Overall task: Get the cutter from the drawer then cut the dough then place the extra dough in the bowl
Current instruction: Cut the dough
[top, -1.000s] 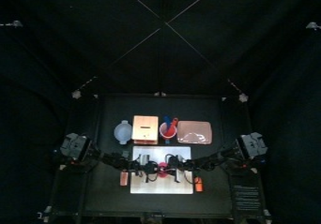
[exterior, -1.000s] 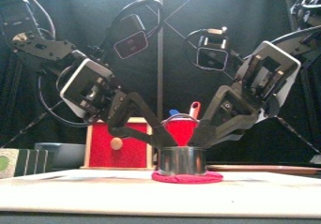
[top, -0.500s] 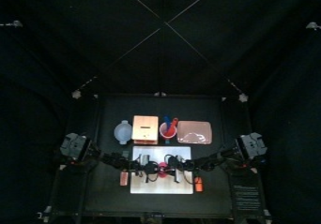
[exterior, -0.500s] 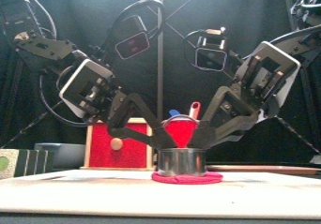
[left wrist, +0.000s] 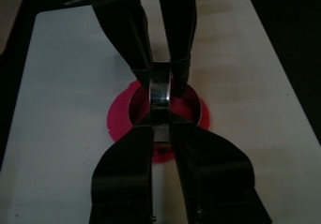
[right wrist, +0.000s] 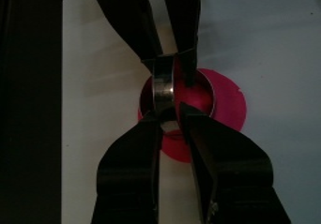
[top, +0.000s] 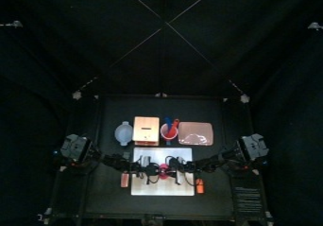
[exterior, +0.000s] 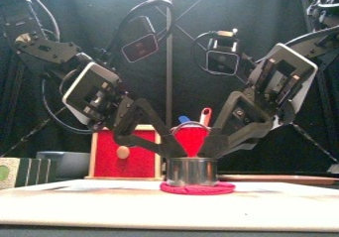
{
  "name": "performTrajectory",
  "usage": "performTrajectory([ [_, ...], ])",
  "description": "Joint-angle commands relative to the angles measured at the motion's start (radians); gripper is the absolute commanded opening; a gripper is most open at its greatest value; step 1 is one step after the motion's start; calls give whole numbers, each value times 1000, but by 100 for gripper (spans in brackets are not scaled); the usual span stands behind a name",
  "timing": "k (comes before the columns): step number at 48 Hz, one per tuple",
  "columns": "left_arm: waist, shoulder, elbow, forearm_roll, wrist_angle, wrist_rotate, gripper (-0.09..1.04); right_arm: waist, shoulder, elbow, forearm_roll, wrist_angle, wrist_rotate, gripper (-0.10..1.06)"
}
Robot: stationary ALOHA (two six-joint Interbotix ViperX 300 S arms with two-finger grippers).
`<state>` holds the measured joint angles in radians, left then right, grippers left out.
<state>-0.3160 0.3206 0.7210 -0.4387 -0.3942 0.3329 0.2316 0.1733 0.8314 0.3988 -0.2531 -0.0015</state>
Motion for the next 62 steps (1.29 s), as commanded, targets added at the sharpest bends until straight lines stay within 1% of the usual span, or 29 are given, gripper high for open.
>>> performTrajectory([
  [1,-41,48,15,6,64,-5,48,-3,55,6,12,41,15,52],
  [29,-29,38,17,-17,64,-5,48,-3,51,6,8,43,14,52],
  [40,-25,21,23,-37,64,-5,48,-25,37,6,2,41,12,52],
  [62,-25,20,20,-54,58,-6,48,-29,37,-2,-5,43,11,52],
])
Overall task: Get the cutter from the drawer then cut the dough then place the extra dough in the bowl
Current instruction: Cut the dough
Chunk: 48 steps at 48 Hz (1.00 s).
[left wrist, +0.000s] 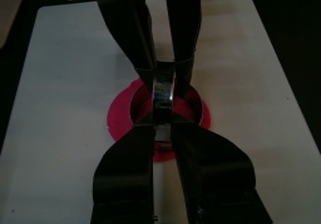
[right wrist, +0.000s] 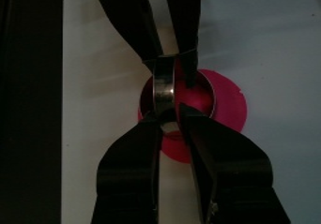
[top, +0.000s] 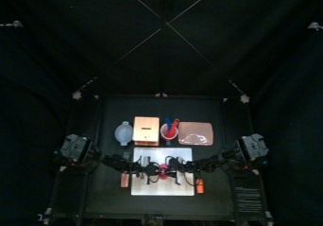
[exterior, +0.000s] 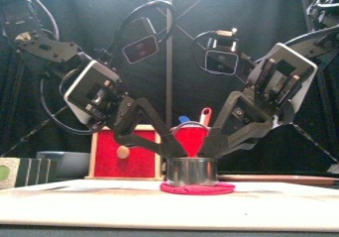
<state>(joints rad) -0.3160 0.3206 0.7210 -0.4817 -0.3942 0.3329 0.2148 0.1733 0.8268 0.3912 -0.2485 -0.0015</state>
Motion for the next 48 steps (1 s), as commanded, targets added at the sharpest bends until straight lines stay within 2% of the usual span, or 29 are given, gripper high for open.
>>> performTrajectory([
  [1,-23,20,20,-15,58,-5,48,-12,35,5,3,37,11,52],
  [25,-23,-20,26,-23,9,-3,51,-5,-35,2,-17,38,12,53],
  [48,-23,-23,26,-37,-17,-3,70,-8,-38,-12,-12,35,12,54],
])
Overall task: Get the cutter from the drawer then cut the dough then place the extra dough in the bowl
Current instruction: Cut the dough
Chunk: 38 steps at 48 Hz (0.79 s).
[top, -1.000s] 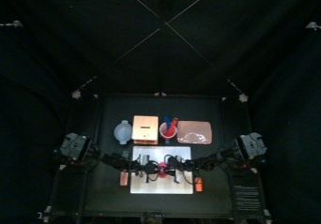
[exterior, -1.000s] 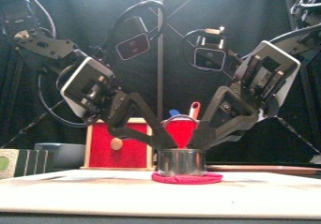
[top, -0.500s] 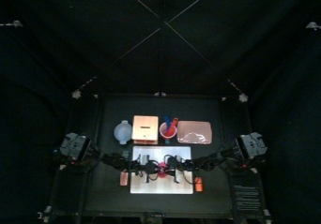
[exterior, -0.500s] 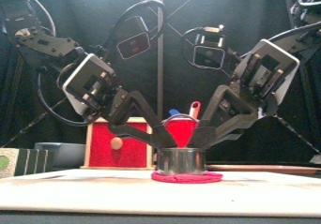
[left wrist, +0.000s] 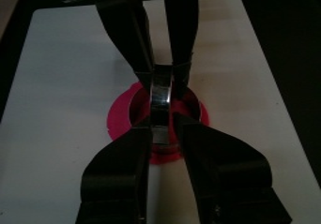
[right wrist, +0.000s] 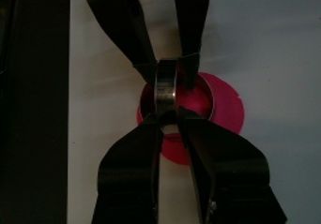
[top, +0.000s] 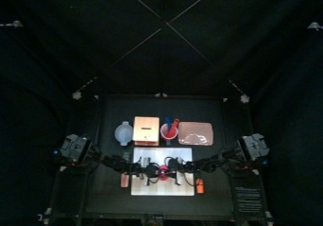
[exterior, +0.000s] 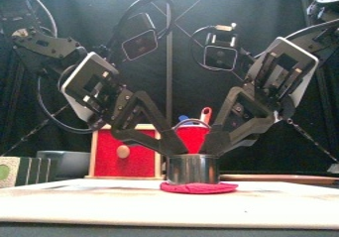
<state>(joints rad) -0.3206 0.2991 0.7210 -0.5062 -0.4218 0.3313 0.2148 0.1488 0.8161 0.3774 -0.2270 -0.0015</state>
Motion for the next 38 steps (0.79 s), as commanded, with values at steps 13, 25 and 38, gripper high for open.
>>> performTrajectory([
  [13,-14,-14,26,-26,0,-2,71,-6,-15,-21,-17,14,14,58],
  [25,-14,-38,31,-25,-32,2,71,-5,-15,-29,-12,15,15,80],
  [38,-14,-63,35,-17,-97,11,72,-3,-54,-51,-31,14,11,82],
])
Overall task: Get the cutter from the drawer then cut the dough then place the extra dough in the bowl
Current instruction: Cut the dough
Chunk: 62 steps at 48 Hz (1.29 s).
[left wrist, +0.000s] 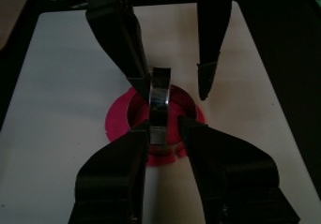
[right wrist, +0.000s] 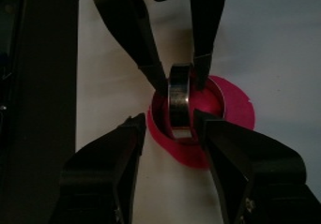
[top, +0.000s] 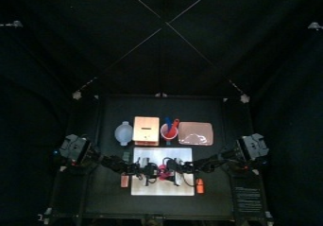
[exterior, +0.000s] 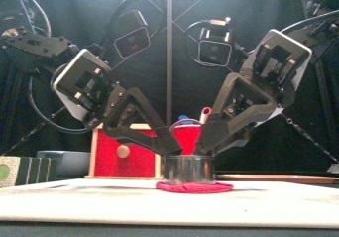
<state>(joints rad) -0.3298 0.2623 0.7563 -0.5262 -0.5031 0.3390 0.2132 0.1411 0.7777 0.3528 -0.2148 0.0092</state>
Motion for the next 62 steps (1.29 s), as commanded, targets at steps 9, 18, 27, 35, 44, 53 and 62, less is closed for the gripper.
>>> performTrajectory([
  [9,9,-52,-9,18,-69,43,72,-6,-57,-25,-23,2,0,82],
  [18,11,-77,-9,15,-97,98,72,-9,-61,-34,-38,3,0,82],
  [27,11,-94,12,15,-97,109,72,-9,-87,-34,-49,3,0,82],
  [35,9,-123,52,6,-97,106,71,-20,-114,-21,-55,11,0,82],
  [44,11,-129,84,-12,-101,107,70,-38,-133,-25,-58,52,-2,82],
  [53,46,-97,77,-14,-103,110,67,-51,-133,-34,-69,77,3,82],
  [62,94,-64,74,-12,-112,115,54,-54,-133,-48,-72,92,2,82],
])
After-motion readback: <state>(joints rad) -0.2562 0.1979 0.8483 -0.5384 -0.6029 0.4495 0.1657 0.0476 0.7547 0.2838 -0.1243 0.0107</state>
